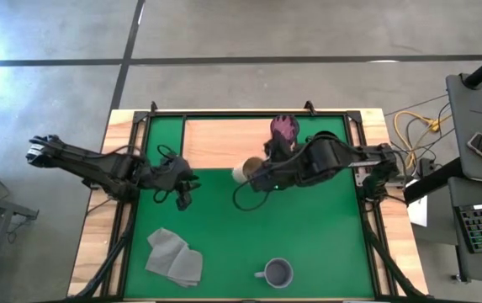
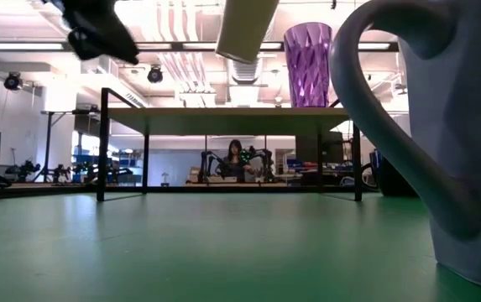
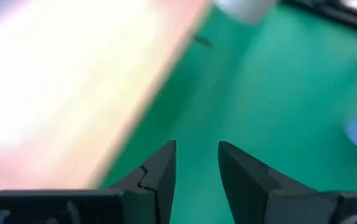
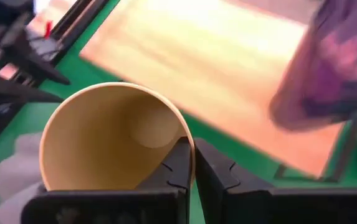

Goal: Stack small to large cups/mugs on shelf
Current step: Put the yellow cup on the shelf, then put the purple mug on the shelf

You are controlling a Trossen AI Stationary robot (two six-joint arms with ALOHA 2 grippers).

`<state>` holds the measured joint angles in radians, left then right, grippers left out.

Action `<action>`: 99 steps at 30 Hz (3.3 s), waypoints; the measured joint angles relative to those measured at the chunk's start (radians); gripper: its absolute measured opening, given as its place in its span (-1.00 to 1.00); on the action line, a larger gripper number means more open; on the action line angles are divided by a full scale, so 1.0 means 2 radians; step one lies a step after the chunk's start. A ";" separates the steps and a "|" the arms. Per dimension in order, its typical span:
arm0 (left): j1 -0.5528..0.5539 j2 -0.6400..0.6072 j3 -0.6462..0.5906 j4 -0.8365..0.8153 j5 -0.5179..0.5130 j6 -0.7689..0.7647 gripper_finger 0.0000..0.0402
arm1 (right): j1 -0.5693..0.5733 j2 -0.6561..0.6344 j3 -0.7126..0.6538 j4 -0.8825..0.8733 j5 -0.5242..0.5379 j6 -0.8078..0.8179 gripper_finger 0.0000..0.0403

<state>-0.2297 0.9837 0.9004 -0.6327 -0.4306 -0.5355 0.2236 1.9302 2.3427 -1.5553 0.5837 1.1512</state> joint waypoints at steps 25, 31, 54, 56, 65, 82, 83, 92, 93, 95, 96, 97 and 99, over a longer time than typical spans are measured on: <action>0.181 0.149 0.079 0.142 0.120 0.137 -0.48 | -0.074 0.031 0.003 0.017 0.024 -0.057 -0.96; 0.185 0.156 0.080 0.162 0.120 0.149 -0.48 | -0.091 0.043 0.001 0.017 -0.007 -0.083 -0.96; 0.214 0.203 0.081 0.186 0.149 0.171 -0.48 | -0.127 0.044 0.001 0.036 -0.035 -0.132 -0.68; 0.214 0.203 0.081 0.186 0.149 0.171 -0.48 | -0.129 0.044 0.001 0.036 -0.032 -0.135 -0.63; 0.221 0.201 0.081 0.186 0.149 0.171 -0.48 | -0.128 0.038 0.001 0.037 -0.003 -0.150 -0.47; 0.237 0.217 0.082 0.238 0.163 0.167 -0.48 | -0.124 -0.035 0.001 0.066 0.037 -0.170 -0.48; 0.239 0.220 0.082 0.241 0.165 0.167 -0.48 | -0.123 -0.037 0.001 0.066 0.037 -0.169 -0.49; 0.243 0.232 0.081 0.229 0.172 0.167 -0.48 | -0.112 -0.040 0.001 -0.014 0.038 -0.155 -0.52; 0.243 0.224 0.081 0.228 0.172 0.167 -0.48 | -0.112 -0.045 -0.004 -0.005 0.039 -0.159 -0.52; 0.243 0.203 0.081 0.214 0.173 0.166 -0.48 | -0.110 -0.063 -0.015 -0.006 0.041 -0.175 -0.52; 0.242 0.189 0.081 0.207 0.174 0.166 -0.48 | -0.110 -0.073 -0.015 -0.006 0.050 -0.171 -0.52; 0.240 0.173 0.081 0.193 0.175 0.166 -0.48 | -0.110 -0.086 -0.018 -0.006 0.058 -0.164 -0.52; 0.233 0.142 0.078 0.169 0.176 0.165 -0.48 | -0.118 -0.123 -0.037 -0.008 0.046 -0.150 -0.52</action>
<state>0.2372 1.2675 1.0568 -0.2953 -0.0794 -0.2056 -0.0126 1.6851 2.2686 -1.5711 0.6762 0.8506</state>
